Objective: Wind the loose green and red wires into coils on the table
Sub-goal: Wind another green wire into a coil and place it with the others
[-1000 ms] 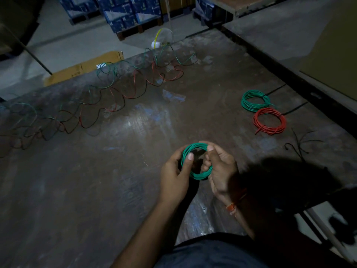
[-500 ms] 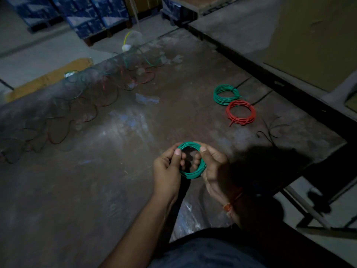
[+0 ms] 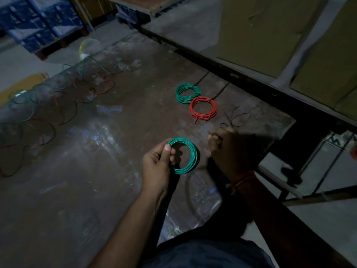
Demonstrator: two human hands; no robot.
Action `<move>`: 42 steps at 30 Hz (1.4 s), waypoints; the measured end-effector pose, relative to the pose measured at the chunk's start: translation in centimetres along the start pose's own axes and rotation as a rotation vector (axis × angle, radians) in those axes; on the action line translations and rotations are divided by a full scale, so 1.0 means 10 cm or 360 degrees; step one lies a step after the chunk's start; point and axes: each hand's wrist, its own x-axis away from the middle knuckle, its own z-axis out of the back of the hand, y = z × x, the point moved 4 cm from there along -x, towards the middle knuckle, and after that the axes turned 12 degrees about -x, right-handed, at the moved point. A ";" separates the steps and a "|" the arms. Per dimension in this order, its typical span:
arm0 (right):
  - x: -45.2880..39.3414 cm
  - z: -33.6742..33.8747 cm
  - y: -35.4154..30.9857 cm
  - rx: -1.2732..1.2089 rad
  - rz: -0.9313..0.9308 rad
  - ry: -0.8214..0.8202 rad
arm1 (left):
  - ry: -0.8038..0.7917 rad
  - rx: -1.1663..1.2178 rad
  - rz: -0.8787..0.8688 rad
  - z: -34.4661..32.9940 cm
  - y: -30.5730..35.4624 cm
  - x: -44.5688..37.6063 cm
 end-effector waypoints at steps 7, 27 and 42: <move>-0.36 0.02 0.08 0.0488 0.0483 0.0187 | -0.0022 0.0038 0.0074 -0.10 0.03 0.06; 0.08 -0.42 -0.24 0.0002 0.0066 -0.0606 | 0.0080 0.0079 0.0070 0.20 0.04 0.04; 0.00 -0.59 -0.03 0.0327 0.0509 -0.0636 | 0.0255 0.0022 0.0049 0.57 0.00 0.10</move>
